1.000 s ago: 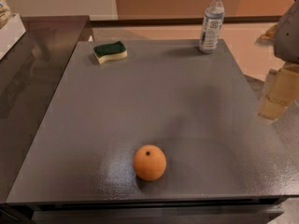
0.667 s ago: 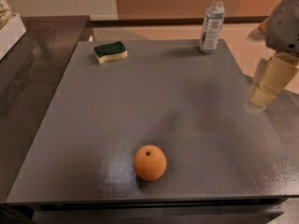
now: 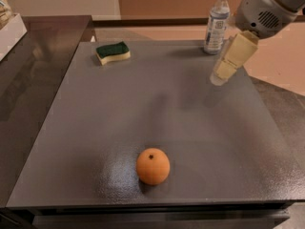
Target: Move sponge near orange
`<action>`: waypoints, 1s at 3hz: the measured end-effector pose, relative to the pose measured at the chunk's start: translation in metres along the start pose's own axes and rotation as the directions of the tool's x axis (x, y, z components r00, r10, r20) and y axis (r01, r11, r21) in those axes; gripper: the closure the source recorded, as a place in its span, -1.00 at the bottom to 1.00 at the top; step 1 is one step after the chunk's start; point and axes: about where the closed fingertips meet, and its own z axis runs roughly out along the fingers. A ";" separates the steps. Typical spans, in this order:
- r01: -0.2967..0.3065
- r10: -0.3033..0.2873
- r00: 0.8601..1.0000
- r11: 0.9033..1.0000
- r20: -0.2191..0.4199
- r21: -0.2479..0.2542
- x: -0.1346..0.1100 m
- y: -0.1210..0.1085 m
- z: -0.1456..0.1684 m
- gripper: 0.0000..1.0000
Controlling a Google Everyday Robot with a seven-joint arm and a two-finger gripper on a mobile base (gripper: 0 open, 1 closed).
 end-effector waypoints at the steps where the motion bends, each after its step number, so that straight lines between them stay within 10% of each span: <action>1: -0.034 0.034 0.998 0.999 0.055 0.007 -0.031 -0.020 0.021 -1.00; 3: -0.112 0.110 0.987 0.994 0.120 0.009 -0.087 -0.046 0.070 -1.00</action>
Offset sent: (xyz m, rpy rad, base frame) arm 0.0949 0.0895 -0.0116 0.1682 -0.0245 -0.1123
